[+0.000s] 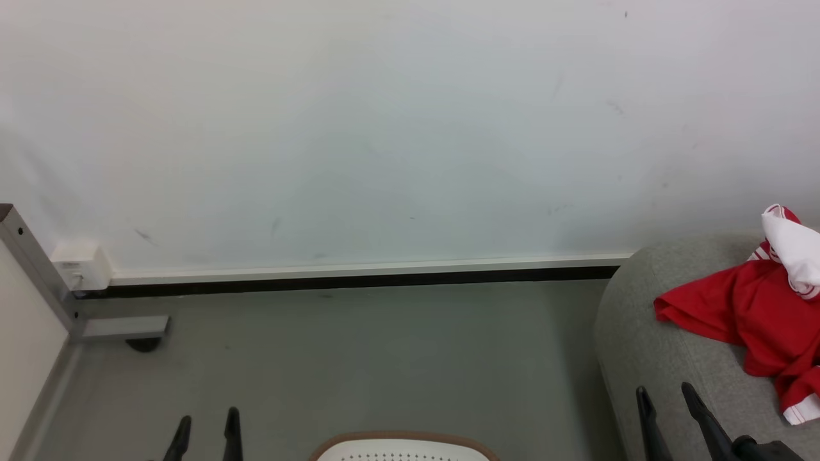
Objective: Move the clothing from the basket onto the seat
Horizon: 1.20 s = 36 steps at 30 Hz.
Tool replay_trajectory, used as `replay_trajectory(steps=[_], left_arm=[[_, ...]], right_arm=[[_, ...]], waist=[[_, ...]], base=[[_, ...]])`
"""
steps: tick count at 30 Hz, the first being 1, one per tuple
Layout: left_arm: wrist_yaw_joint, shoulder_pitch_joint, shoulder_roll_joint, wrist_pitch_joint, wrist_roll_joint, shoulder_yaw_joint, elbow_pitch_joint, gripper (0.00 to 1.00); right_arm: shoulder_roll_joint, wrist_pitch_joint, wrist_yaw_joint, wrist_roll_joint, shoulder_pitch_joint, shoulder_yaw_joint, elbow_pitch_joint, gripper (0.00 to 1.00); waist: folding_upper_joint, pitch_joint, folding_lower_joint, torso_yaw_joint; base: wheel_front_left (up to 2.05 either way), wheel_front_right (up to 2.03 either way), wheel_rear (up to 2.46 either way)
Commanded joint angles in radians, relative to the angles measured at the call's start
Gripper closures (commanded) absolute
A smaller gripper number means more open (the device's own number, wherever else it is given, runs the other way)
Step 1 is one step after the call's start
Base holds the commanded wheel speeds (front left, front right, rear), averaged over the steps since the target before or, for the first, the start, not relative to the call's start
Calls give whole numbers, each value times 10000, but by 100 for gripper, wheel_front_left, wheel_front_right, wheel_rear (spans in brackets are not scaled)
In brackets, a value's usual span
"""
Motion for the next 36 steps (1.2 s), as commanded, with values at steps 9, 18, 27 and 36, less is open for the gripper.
replay_trajectory(steps=[9, 18, 27, 36], left_arm=[[-413, -172, -189, -6, 551, 484, 74, 0], [-468, -201, -211, -6, 473, 487, 193, 0], [-484, -58, -291, 32, 462, 436, 470, 100], [-527, -337, -290, 557, -1163, 591, 534, 100]], right_arm=[[195, -38, -23, -153, -530, 223, 188, 0], [195, -40, -23, -47, -433, 335, 279, 0], [201, 37, 0, -33, -356, 440, 493, 100], [248, 495, -1, 1485, -449, 103, 422, 100]], waist=[[0, 60, 0, -303], [0, 46, 0, -335], [0, 57, 1, -328], [0, 123, 1, -265]], base=[[0, 0, 0], [0, 0, 0], [0, 0, 0], [0, 0, 0]])
